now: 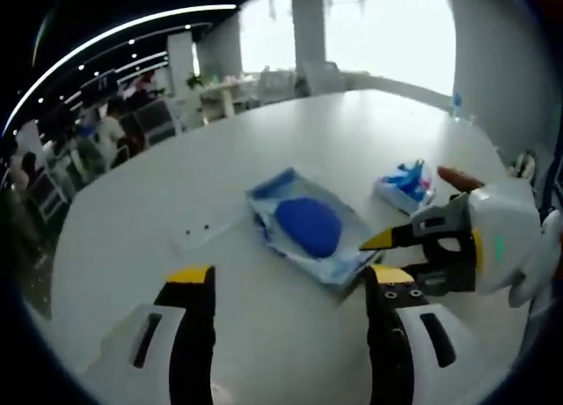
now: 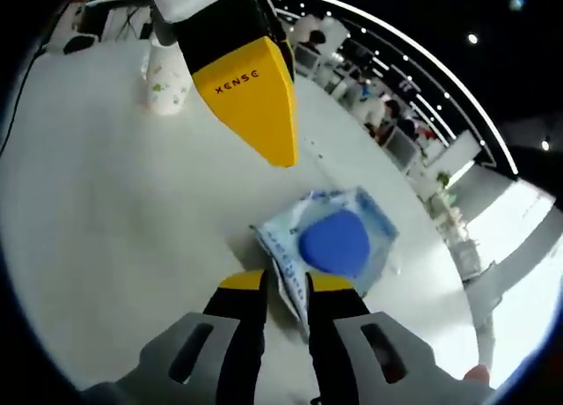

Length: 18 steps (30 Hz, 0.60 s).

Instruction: Arrange the tabletop items into an orderly group along one side of the table until the central work area is clear of visible clutter.

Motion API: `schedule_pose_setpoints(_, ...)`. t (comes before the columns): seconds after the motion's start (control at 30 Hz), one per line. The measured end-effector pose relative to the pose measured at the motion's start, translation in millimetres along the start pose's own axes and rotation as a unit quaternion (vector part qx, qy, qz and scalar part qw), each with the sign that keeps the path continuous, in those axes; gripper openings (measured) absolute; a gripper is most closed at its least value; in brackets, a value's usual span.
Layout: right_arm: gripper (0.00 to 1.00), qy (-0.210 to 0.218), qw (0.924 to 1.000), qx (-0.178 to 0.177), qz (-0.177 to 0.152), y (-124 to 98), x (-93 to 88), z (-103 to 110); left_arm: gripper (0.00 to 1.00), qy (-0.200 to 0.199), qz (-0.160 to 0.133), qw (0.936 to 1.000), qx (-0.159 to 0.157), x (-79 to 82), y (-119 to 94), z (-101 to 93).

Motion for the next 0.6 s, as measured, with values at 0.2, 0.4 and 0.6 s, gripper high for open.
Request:
schedule_pose_setpoints(0.2, 0.09, -0.020, 0.9998, 0.006, 0.003, 3, -0.4, 4, 0.66, 0.008, 0.000, 1.0000, -0.005, 5.0, 5, -0.5)
schedule_pose_setpoints(0.4, 0.06, -0.032, 0.9995, 0.005, -0.001, 5, -1.0, 1, 0.66, 0.036, 0.004, 0.9992, -0.016, 14.7, 15, 0.1)
schedule_pose_setpoints(0.6, 0.03, -0.041, 0.9991, 0.007, -0.008, 2, -0.5, 1, 0.65, 0.071, -0.002, 0.9967, -0.038, 32.0, 28, 1.0)
Point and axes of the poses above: the point that each gripper's makers call its tool centre point, and the gripper's own axes: y roughly forward along the fingers, z roughly to its left, x roughly out of its top, the point moved 4 cm from there along -y, roughly backward along the fingers, and after that the axes turned 3 degrees about -x, right-handed, at the moved point
